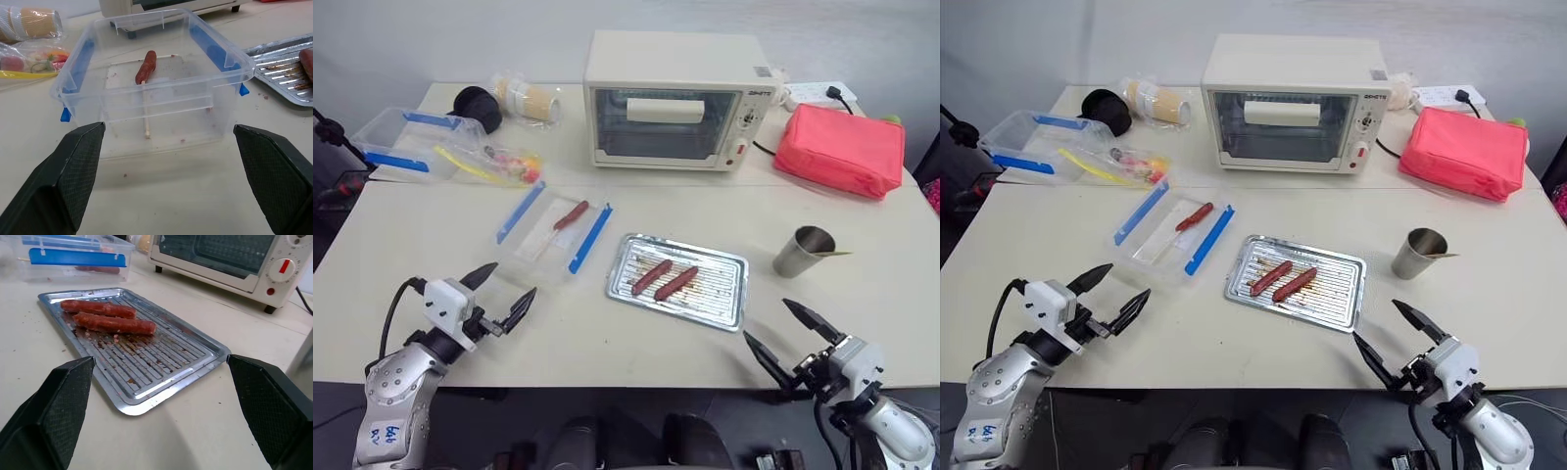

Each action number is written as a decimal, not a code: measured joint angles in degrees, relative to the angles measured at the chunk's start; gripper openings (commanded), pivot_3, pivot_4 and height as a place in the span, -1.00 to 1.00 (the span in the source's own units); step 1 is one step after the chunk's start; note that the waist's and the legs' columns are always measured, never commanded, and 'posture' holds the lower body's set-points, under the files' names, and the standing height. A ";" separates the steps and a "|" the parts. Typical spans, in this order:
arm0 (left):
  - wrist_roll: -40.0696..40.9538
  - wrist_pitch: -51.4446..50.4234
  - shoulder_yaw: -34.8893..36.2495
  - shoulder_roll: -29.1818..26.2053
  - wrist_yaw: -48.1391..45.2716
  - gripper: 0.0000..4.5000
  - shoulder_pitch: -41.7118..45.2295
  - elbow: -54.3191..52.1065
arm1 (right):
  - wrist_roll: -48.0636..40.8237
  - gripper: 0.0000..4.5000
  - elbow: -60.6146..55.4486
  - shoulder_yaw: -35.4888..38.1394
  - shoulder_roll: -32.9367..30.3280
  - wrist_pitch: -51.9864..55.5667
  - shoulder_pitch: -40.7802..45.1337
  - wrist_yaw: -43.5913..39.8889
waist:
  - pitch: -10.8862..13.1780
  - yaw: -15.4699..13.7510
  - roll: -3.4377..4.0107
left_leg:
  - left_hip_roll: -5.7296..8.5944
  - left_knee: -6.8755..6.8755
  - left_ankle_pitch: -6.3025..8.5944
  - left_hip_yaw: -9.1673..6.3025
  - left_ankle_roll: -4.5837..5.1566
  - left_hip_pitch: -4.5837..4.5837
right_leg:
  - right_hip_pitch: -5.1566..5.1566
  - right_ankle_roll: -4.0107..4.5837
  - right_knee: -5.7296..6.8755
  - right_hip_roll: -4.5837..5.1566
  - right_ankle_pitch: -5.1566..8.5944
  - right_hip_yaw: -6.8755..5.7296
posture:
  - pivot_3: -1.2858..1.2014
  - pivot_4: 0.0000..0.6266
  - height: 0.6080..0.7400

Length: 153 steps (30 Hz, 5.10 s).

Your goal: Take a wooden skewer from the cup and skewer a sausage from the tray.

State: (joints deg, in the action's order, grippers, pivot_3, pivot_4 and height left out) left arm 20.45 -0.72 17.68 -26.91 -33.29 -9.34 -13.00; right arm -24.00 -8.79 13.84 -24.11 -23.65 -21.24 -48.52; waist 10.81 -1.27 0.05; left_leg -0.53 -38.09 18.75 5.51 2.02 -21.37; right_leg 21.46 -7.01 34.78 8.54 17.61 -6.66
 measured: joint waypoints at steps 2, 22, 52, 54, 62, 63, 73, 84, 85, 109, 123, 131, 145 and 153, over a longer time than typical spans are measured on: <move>-0.03 -0.05 0.12 0.00 0.37 0.98 -0.34 -0.16 | -0.04 1.00 0.00 -0.14 -0.01 0.04 0.22 -0.25 | 0.00 0.02 0.00 | -0.01 0.00 0.00 0.02 0.00 0.00 | 0.00 0.00 0.00 -0.01 0.00 0.01 | 0.03 -0.52 1.00; 15.46 -9.03 -1.57 -14.71 -25.99 0.98 9.15 -2.68 | -6.94 1.00 -8.52 17.23 -7.20 5.92 -8.16 -0.04 | -0.04 -0.91 0.06 | -0.04 -0.04 0.13 0.17 0.01 0.08 | -0.03 0.14 0.01 -0.24 0.07 0.09 | 0.03 -0.52 1.00; 13.58 -11.82 -11.89 -4.78 -16.57 1.00 6.34 -11.98 | 2.16 0.16 19.07 -4.16 -50.89 28.39 39.27 -26.15 | -0.04 1.40 0.16 | -0.26 -0.56 0.27 0.55 0.15 0.06 | 0.06 0.09 -0.12 -0.09 0.04 0.34 | 0.03 -0.52 1.00; 13.47 -11.84 -11.88 -4.72 -15.96 1.00 6.12 -12.66 | 3.11 0.16 20.16 -6.33 -50.14 28.68 41.97 -27.56 | -0.04 1.30 0.16 | -0.27 -0.62 0.27 0.51 0.14 0.05 | 0.04 0.09 -0.09 -0.08 0.04 0.35 | 0.03 -0.52 1.00; 13.07 -11.82 -11.90 -4.54 -14.28 1.00 5.99 -13.39 | 7.61 0.16 24.12 -11.23 -46.62 27.31 48.07 -30.11 | -0.05 1.30 0.18 | -0.27 -0.67 0.32 0.51 0.10 0.00 | 0.05 0.09 -0.09 -0.08 0.04 0.34 | 0.03 -0.52 1.00; 13.06 -11.81 -11.91 -4.54 -14.24 1.00 5.99 -13.39 | 8.13 0.16 24.85 -11.26 -46.38 27.01 48.30 -30.31 | -0.05 1.31 0.18 | -0.27 -0.68 0.32 0.51 0.11 -0.01 | 0.06 0.09 -0.09 -0.09 0.04 0.32 | 0.03 -0.52 1.00; 12.97 -11.74 -11.91 -4.54 -13.78 1.00 6.19 -13.37 | 9.96 -0.56 26.98 -11.26 -42.93 24.94 50.25 -31.12 | -0.05 1.26 0.19 | -0.28 -0.73 0.32 0.52 0.11 -0.01 | 0.06 0.09 -0.05 -0.10 0.04 0.13 | 0.03 -0.52 1.00; 12.92 -11.74 -11.91 -4.54 -13.77 1.00 6.28 -13.33 | 11.02 -0.98 26.96 -11.28 -42.84 24.91 53.44 -32.38 | -0.05 1.38 0.22 | -0.30 -0.78 0.35 0.53 0.11 -0.01 | 0.06 0.09 -0.04 -0.10 0.04 0.10 | 0.03 -0.52 1.00; 12.89 -11.74 -11.92 -4.54 -13.76 1.00 6.35 -13.32 | 11.11 -0.98 27.02 -11.28 -42.84 25.07 54.22 -32.59 | -0.04 1.39 0.23 | -0.30 -0.78 0.35 0.52 0.11 -0.01 | 0.06 0.09 -0.04 -0.10 0.04 0.10 | 0.03 -0.52 1.00; 10.62 -9.95 -13.06 -2.40 -14.39 1.00 8.65 -10.67 | 12.57 -0.98 29.50 -16.10 -42.29 31.98 62.95 -38.62 | -0.03 1.47 0.28 | -0.31 -0.78 0.41 0.52 0.06 -0.06 | 0.09 0.09 -0.03 -0.11 0.04 0.13 | 0.03 -0.52 1.00; 10.35 -8.77 -13.06 -2.33 -14.35 1.00 8.58 -9.48 | 15.12 0.40 29.31 -19.19 -39.76 29.81 63.94 -39.10 | -0.01 1.48 0.31 | -0.31 -0.82 0.42 0.50 0.06 -0.09 | 0.09 0.09 -0.02 -0.10 0.04 -0.13 | 0.03 -0.52 1.00; 9.83 -8.51 -13.06 -2.16 -14.03 1.00 8.27 -9.32 | 17.55 0.40 27.11 -21.74 -39.76 30.99 67.61 -39.08 | 0.00 1.42 0.33 | -0.32 -0.82 0.42 0.47 0.06 -0.10 | 0.09 0.09 -0.04 -0.08 0.04 -0.12 | 0.03 -0.52 1.00; 9.55 -8.43 -13.06 -1.98 -13.84 1.00 7.93 -9.20 | 19.62 -0.96 27.01 -22.64 -39.76 29.44 67.64 -39.15 | 0.02 1.46 0.36 | -0.31 -0.82 0.42 0.48 0.06 -0.10 | 0.10 0.09 -0.03 -0.09 0.04 -0.14 | 0.03 -0.52 1.00; 9.54 -8.10 -13.06 -1.98 -13.91 1.00 8.38 -8.77 | 19.52 -0.96 26.67 -22.63 -39.84 32.26 67.83 -39.16 | 0.02 1.46 0.36 | -0.32 -0.82 0.42 0.47 0.06 -0.10 | 0.09 0.09 -0.04 -0.08 0.04 -0.13 | 0.03 -0.52 1.00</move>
State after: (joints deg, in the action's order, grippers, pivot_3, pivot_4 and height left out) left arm 29.98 -8.82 4.61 -28.89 -47.20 -0.96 -21.77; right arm -4.48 17.88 -8.79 -63.95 8.61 46.59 -87.68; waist 10.83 0.19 0.41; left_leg -0.85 -38.91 19.17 5.98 2.08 -21.47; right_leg 21.55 -6.92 34.74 8.46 17.65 -6.79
